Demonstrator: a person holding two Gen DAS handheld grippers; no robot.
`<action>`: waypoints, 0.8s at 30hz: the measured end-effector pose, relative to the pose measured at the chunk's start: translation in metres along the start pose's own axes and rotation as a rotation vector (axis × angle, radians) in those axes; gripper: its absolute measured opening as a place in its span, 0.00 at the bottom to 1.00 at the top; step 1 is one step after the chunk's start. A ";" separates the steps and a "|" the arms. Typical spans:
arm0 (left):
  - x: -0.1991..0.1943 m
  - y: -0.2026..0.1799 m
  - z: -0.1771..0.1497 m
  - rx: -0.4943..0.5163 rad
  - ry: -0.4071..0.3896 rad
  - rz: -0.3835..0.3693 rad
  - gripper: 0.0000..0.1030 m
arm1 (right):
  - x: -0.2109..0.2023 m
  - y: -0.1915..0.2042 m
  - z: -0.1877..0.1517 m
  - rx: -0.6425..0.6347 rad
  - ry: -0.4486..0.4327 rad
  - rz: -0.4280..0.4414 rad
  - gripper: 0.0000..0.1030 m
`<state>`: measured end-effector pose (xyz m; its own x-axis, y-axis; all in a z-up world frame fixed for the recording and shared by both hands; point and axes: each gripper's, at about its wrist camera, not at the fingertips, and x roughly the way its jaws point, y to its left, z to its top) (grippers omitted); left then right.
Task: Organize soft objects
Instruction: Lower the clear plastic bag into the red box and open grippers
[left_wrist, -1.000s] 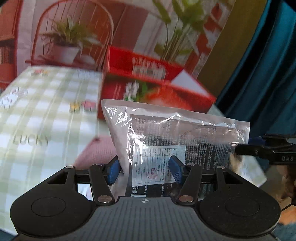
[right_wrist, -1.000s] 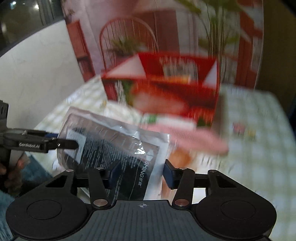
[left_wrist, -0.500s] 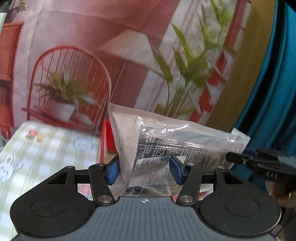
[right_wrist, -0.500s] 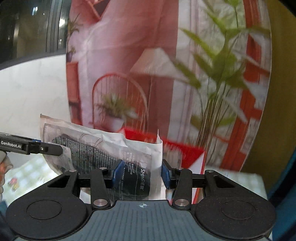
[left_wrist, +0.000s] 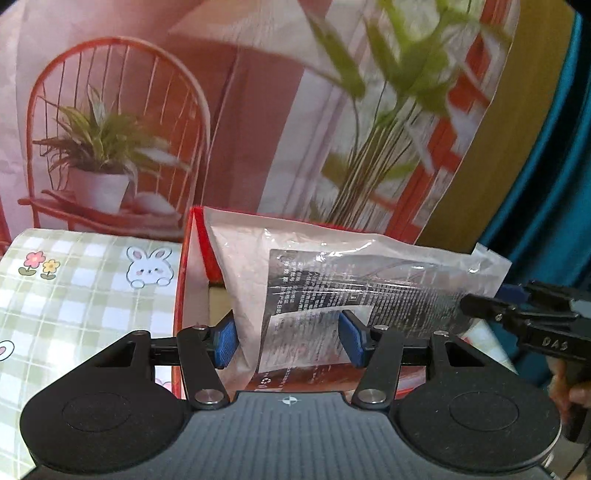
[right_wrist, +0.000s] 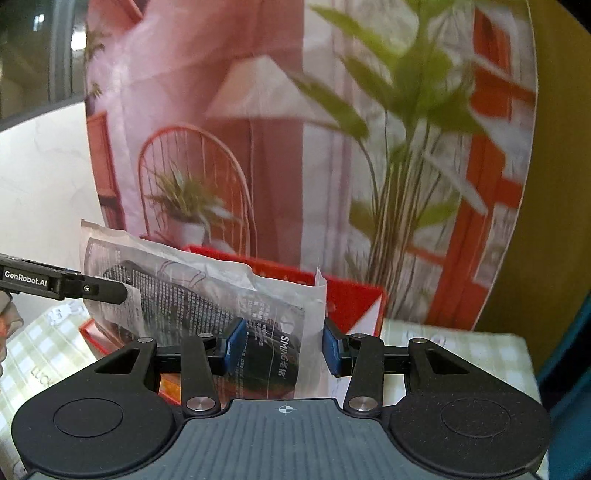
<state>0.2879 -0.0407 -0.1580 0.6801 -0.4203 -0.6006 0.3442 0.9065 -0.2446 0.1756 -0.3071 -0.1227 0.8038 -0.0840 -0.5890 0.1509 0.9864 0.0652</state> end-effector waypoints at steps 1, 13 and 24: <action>0.006 -0.001 -0.001 0.011 0.017 0.007 0.57 | 0.003 -0.001 -0.002 0.007 0.009 0.003 0.39; 0.047 0.005 -0.008 0.043 0.135 0.043 0.57 | 0.048 -0.013 -0.023 0.095 0.132 -0.008 0.36; 0.040 0.008 0.002 0.068 0.076 0.069 0.70 | 0.067 -0.009 -0.021 0.051 0.168 -0.049 0.35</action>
<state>0.3193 -0.0501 -0.1831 0.6538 -0.3501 -0.6708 0.3431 0.9273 -0.1495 0.2164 -0.3183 -0.1797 0.6876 -0.1026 -0.7188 0.2196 0.9730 0.0712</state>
